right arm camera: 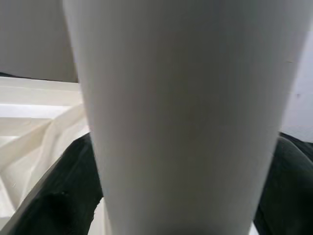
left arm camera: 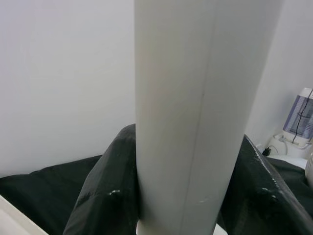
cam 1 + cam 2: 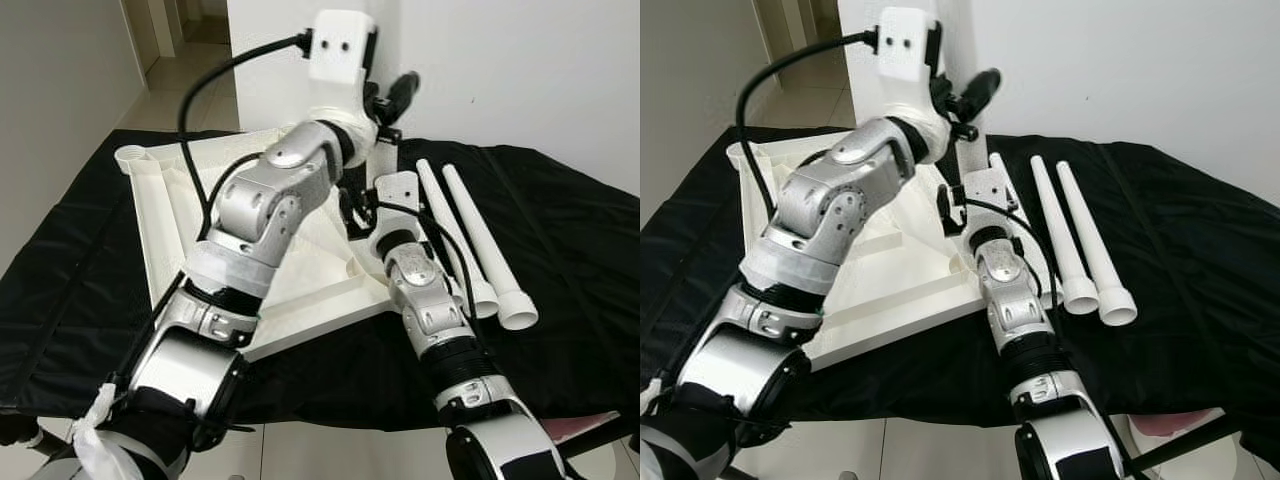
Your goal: Building children table
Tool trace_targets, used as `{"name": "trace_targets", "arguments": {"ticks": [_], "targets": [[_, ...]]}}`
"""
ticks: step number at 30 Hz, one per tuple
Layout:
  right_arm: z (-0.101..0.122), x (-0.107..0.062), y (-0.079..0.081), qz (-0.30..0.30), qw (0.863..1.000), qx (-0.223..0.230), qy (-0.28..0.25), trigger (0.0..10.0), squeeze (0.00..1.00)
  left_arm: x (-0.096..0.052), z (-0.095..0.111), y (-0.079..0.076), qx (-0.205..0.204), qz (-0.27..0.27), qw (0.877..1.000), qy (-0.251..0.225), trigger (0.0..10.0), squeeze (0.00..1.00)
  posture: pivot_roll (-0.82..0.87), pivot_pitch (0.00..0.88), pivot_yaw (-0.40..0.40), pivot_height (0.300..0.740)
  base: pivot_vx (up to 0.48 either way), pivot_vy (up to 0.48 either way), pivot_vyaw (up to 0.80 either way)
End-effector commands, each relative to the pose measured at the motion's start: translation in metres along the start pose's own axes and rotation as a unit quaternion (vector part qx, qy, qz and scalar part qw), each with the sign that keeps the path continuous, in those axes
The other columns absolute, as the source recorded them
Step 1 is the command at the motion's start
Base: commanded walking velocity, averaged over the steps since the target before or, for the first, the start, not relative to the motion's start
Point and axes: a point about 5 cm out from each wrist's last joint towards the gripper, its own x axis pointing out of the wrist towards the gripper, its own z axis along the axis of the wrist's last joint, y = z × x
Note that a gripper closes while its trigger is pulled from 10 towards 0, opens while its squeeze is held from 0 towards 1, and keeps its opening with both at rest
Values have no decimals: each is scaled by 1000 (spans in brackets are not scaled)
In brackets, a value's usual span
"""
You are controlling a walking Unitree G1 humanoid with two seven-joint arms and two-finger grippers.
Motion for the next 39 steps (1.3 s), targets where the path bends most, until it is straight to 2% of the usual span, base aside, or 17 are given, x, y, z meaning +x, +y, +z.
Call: {"name": "trace_targets", "arguments": {"ticks": [1, 7, 8, 9, 10, 11, 12, 21, 23, 26, 27, 31, 35, 36, 39], "targets": [[3, 3, 6, -1, 1000, -20, -2, 10000, 0, 1, 5, -5, 6, -2, 1000, -16, 10000, 0, 55, 25, -21, 740, 0, 0, 0], [4, 3, 11, -6, 999, -32, -4, 10000, 0, 2, 6, -7, 6, 0, 1000, -21, 10000, 0, 59, 24, -29, 740, 0, 0, 0], [4, 4, 12, -10, 999, -37, -4, 7412, 0, 2, 6, -8, 7, 1, 1000, -23, 10000, 0, 59, 24, -29, 740, 0, 0, 0], [4, 3, 14, -10, 999, -40, -4, 2627, 0, 2, 7, -8, 9, 3, 1000, -25, 10000, 0, 58, 24, -30, 740, 0, 0, 0], [4, 3, 14, -10, 999, -40, -4, 2627, 0, 2, 7, -8, 9, 3, 1000, -25, 10000, 0, 58, 24, -30, 740, 0, 0, 0], [3, 3, 15, -9, 999, -39, -3, 667, 0, 2, 7, -8, 10, 5, 1000, -27, 10000, 0, 58, 23, -31, 740, 0, 0, 0], [2, 2, 16, -11, 999, -35, -2, 0, 0, 3, 7, -8, 11, 7, 1000, -28, 10000, 0, 56, 24, -31, 740, 0, 0, 0], [-5, 1, 15, -29, 999, -20, 16, 0, 0, 3, 7, -10, 26, 9, 999, -27, 10000, 0, 56, 26, -28, 740, 0, 0, 0], [-7, 1, 14, -34, 999, -10, 21, 0, 0, 3, 8, -13, 54, 1, 998, -34, 10000, 0, 56, 28, -27, 740, 0, 0, 0], [-7, 0, 13, -37, 999, -3, 24, 39, 0, 2, 7, -14, 58, -4, 998, -36, 10000, 0, 56, 29, -27, 740, 0, 0, 0], [-6, 1, 10, -41, 999, 12, 16, 10000, 0, 1, 5, -19, 41, -21, 998, -41, 10000, 1000, 57, 31, -27, 740, 0, 0, 0], [-5, 1, 6, -50, 998, 20, 16, 10000, 0, 0, 4, -22, 23, -30, 998, -44, 10000, 1000, 56, 31, -27, 740, 0, 0, 0], [-7, 1, 3, -60, 998, 25, 20, 10000, 0, -1, 5, -24, 26, -37, 998, -52, 10000, 1000, 54, 30, -27, 740, 0, 0, 0], [-8, 0, 2, -62, 998, 27, 21, 10000, 0, -1, 6, -26, 30, -41, 997, -58, 10000, 0, 49, 27, -29, 740, 0, 0, 0], [-10, -1, 0, -64, 997, 33, 26, 10000, 0, -3, 6, -27, 14, -43, 997, -69, 10000, 0, 47, 24, -31, 740, 0, 0, 0]]}}
